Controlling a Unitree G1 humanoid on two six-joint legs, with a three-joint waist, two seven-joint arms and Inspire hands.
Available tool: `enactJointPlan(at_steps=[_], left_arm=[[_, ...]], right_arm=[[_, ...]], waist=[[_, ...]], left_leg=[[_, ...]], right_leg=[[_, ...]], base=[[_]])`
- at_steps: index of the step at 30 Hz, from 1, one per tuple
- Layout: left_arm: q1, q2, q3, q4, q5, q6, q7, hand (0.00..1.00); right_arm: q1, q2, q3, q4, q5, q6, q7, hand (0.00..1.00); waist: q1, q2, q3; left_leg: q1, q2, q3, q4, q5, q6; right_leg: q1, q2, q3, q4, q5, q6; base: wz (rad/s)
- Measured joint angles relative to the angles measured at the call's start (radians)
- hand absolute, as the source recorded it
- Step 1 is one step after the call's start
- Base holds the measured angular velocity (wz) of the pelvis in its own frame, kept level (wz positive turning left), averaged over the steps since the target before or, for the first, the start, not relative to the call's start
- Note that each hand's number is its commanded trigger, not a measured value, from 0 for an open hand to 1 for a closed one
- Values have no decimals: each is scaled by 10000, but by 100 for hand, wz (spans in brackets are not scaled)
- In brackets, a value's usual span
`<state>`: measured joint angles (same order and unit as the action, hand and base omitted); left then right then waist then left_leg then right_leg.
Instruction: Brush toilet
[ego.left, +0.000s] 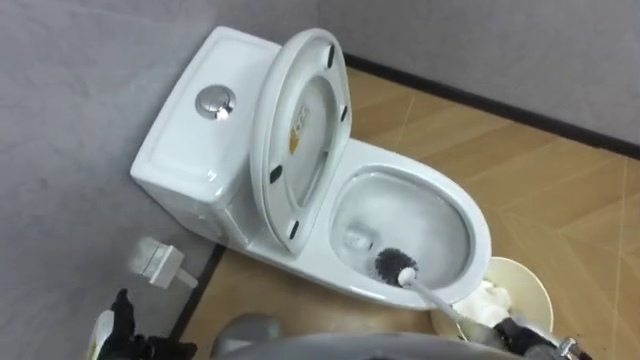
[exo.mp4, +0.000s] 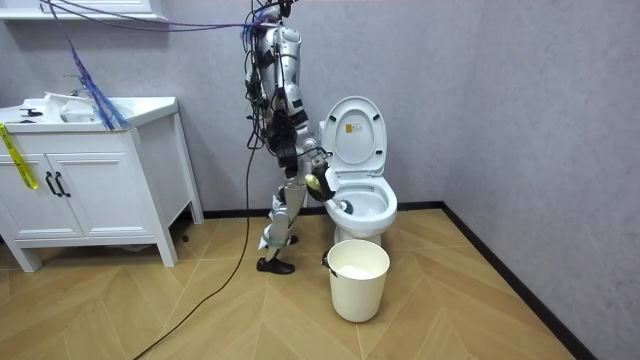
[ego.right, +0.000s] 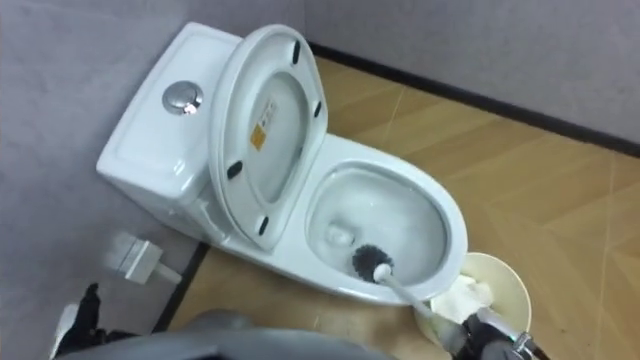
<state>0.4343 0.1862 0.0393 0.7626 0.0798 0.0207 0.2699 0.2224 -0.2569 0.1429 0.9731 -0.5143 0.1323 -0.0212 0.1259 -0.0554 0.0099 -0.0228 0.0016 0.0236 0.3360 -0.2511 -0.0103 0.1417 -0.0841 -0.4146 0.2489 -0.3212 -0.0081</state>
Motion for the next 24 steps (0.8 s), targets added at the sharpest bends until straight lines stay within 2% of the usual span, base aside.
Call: enactJointPlan(at_steps=[2, 4, 5, 8, 13, 14, 16, 19, 24], left_arm=[[46, -79, 193, 316, -135, 32, -179, 0], [38, -200, 501, 654, -133, 42, -305, 0], [-49, -236, 678, 808, -151, 69, -434, 0], [-166, -229, 895, 1243, -364, 71, -465, 0], [-740, -288, 1162, 1828, -255, 93, -467, 0], [-810, -305, 1169, 1810, -185, 95, -467, 0], [-898, -315, 1262, 1814, 40, 93, -467, 0], [-1155, -334, 1577, 1817, 332, 84, -442, 0], [-1686, -462, 1450, 1827, 330, -43, -415, 0]], right_arm=[[76, 143, -384, 3, 487, -83, -97, 100], [122, 217, -779, -20, 1023, -110, -226, 100], [123, 240, -1081, -66, 1266, -136, -347, 100], [118, 261, -1625, -352, 1704, -428, -918, 100], [150, 435, -2309, -843, 1784, -1025, -1452, 100], [168, 531, -2499, -862, 1958, -1154, -1625, 100], [291, 681, -2797, -1090, 2188, -1345, -1920, 100], [434, 705, -2876, -1172, 2019, -1461, -2274, 100], [459, 730, -2925, -1177, 2282, -1730, -2834, 100]], waist=[[-39, 5, 7], [-93, 86, 4], [-158, 147, 7], [-291, 238, 13], [-718, 254, 0], [-774, 295, -45], [-946, 342, -81], [-1178, 364, -111], [-1583, 336, -124]], left_leg=[[109, -2, 69, -30, -4, -5], [215, 15, 219, -80, -4, -5], [341, 29, 337, -138, -4, -4], [550, 88, 659, -314, -4, -5], [648, 206, 1016, -472, -2, -7], [794, 211, 1166, -671, 3, -15], [1020, 219, 1476, -921, 24, -40], [1165, 226, 1706, -1057, 33, -42], [1336, 232, 2006, -1373, 53, -10]], right_leg=[[95, 14, 96, -105, 11, 18], [134, 37, 363, -125, 14, 13], [149, 60, 665, -119, 23, -3], [132, 128, 1121, -114, 51, -48], [-6, 237, 1509, -178, 164, -88], [-3, 283, 1736, -250, 216, -97], [-13, 312, 2065, -284, 265, -76], [-117, 338, 2458, -274, 342, -50], [-244, 449, 2874, -291, 527, 1]], base=[[-13], [-23], [-30], [-30], [-21], [-37], [-44], [-40], [-27]])
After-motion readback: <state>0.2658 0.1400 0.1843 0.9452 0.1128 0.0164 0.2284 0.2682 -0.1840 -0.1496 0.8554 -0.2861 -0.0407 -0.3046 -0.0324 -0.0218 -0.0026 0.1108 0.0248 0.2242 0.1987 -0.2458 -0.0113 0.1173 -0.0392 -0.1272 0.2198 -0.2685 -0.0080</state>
